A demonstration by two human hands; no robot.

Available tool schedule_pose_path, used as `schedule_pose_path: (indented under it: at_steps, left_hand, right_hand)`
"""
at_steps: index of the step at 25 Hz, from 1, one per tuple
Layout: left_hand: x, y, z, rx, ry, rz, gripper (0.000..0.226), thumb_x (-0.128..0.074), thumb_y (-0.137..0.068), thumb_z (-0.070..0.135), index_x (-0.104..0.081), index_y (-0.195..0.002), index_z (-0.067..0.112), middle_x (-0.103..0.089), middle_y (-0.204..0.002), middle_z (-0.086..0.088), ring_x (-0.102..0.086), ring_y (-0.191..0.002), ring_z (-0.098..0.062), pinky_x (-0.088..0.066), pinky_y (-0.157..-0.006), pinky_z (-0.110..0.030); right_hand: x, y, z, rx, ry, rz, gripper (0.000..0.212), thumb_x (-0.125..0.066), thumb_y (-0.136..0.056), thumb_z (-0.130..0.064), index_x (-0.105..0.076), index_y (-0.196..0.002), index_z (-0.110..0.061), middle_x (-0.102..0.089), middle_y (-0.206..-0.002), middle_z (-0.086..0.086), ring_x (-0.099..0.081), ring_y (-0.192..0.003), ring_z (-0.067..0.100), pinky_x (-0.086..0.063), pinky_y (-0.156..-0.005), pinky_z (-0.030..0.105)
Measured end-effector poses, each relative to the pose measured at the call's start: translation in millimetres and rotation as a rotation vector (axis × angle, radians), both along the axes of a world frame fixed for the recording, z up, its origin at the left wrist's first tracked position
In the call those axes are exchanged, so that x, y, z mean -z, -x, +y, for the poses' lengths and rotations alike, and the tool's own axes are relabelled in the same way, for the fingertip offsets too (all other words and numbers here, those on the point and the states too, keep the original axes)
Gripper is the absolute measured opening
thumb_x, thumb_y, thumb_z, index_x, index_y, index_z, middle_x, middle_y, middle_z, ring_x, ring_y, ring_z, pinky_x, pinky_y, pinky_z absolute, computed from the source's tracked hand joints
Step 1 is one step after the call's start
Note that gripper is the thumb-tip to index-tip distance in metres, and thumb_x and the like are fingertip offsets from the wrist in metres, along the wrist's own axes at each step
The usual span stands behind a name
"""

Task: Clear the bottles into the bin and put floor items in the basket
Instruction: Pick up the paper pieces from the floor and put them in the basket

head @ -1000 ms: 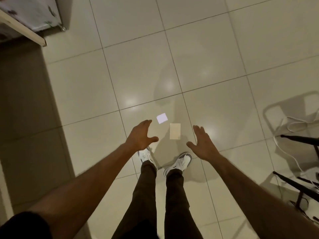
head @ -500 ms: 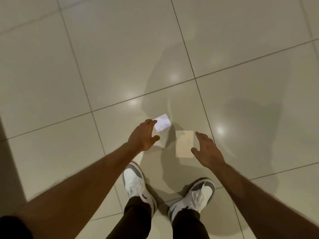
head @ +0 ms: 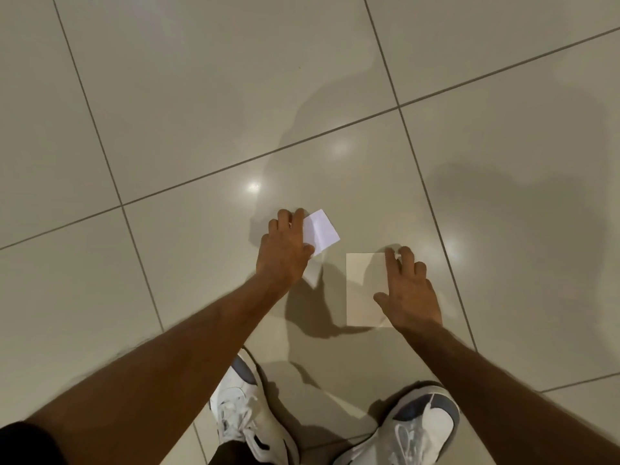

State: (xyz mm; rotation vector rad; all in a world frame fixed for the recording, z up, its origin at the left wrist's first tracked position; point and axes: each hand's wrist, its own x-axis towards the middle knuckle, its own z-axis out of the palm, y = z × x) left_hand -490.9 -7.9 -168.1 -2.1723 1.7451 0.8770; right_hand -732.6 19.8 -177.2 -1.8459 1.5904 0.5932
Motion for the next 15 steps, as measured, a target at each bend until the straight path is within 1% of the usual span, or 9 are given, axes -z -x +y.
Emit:
schedule_pose_path:
  at_steps: [2, 4, 6, 8, 10, 11, 13, 14, 15]
  left_hand:
    - [4, 2, -2, -0.024, -0.021, -0.011, 0.060, -0.063, -0.084, 0.016, -0.038, -0.139, 0.015, -0.046, -0.121, -0.008, -0.047, -0.104, -0.026, -0.048, -0.079, -0.037]
    - [7, 2, -5, -0.091, -0.038, 0.047, 0.058, -0.063, -0.082, 0.010, -0.041, -0.135, 0.016, -0.052, -0.118, -0.007, -0.049, -0.104, -0.027, -0.048, -0.082, -0.038]
    - [7, 2, -4, -0.164, -0.061, 0.121, 0.051, -0.062, -0.084, 0.006, -0.045, -0.130, 0.015, -0.059, -0.116, -0.007, -0.053, -0.104, -0.028, -0.049, -0.084, -0.040]
    - [4, 0, -1, -0.189, -0.082, 0.143, 0.043, -0.063, -0.086, 0.007, -0.047, -0.126, 0.014, -0.063, -0.113, -0.007, -0.056, -0.101, -0.028, -0.050, -0.084, -0.044]
    - [-4, -1, 6, -0.207, -0.076, 0.177, 0.034, -0.063, -0.090, 0.010, -0.048, -0.120, 0.014, -0.064, -0.111, -0.005, -0.059, -0.097, -0.027, -0.052, -0.080, -0.043]
    - [-10, -2, 11, -0.204, -0.054, 0.197, 0.028, -0.063, -0.093, 0.014, -0.049, -0.117, 0.015, -0.065, -0.108, -0.004, -0.060, -0.093, -0.025, -0.052, -0.075, -0.040]
    - [-28, -6, 23, -0.186, 0.013, 0.225, 0.021, -0.061, -0.097, 0.020, -0.050, -0.114, 0.016, -0.064, -0.101, -0.001, -0.060, -0.085, -0.020, -0.046, -0.063, -0.029]
    - [-41, -9, 30, -0.186, 0.032, 0.240, 0.021, -0.060, -0.097, 0.020, -0.051, -0.115, 0.016, -0.062, -0.097, 0.001, -0.058, -0.083, -0.018, -0.040, -0.059, -0.023]
    - [-56, -12, 36, -0.187, 0.040, 0.257, 0.023, -0.060, -0.097, 0.020, -0.052, -0.118, 0.016, -0.058, -0.094, 0.002, -0.055, -0.081, -0.016, -0.035, -0.057, -0.019]
  right_hand:
    - [4, -3, -2, 0.002, 0.030, 0.002, 0.082, -0.076, -0.081, -0.033, -0.027, -0.144, -0.016, -0.034, -0.137, 0.007, -0.045, -0.113, 0.026, -0.054, -0.088, 0.039]
    - [7, -5, -7, 0.019, 0.031, 0.007, 0.082, -0.081, -0.077, -0.034, -0.032, -0.139, -0.015, -0.041, -0.128, 0.007, -0.047, -0.110, 0.025, -0.053, -0.085, 0.037]
    - [9, -6, -10, 0.027, 0.016, 0.017, 0.077, -0.083, -0.075, -0.034, -0.036, -0.134, -0.016, -0.042, -0.126, 0.006, -0.048, -0.109, 0.025, -0.054, -0.085, 0.036]
    - [10, -10, -10, 0.087, -0.006, -0.019, 0.068, -0.082, -0.078, -0.024, -0.037, -0.129, -0.016, -0.046, -0.126, 0.006, -0.051, -0.109, 0.026, -0.055, -0.086, 0.039]
    - [10, -13, -7, 0.315, -0.060, -0.145, 0.062, -0.073, -0.083, -0.006, -0.034, -0.129, -0.019, -0.056, -0.122, 0.008, -0.058, -0.107, 0.028, -0.057, -0.088, 0.046]
    - [6, -14, -3, 0.431, -0.076, -0.207, 0.064, -0.068, -0.085, 0.000, -0.031, -0.133, -0.022, -0.060, -0.120, 0.009, -0.062, -0.104, 0.030, -0.057, -0.087, 0.049]
    - [-11, -14, 2, 0.587, -0.078, -0.312, 0.068, -0.063, -0.086, 0.003, -0.028, -0.137, -0.027, -0.063, -0.119, 0.011, -0.064, -0.102, 0.033, -0.058, -0.086, 0.053]
    - [-23, -14, 5, 0.612, -0.074, -0.348, 0.065, -0.064, -0.086, 0.001, -0.032, -0.135, -0.026, -0.064, -0.119, 0.011, -0.065, -0.101, 0.032, -0.058, -0.085, 0.053]
    - [-37, -13, 9, 0.610, -0.065, -0.365, 0.057, -0.066, -0.086, -0.002, -0.039, -0.131, -0.025, -0.065, -0.116, 0.010, -0.066, -0.098, 0.029, -0.059, -0.082, 0.052]
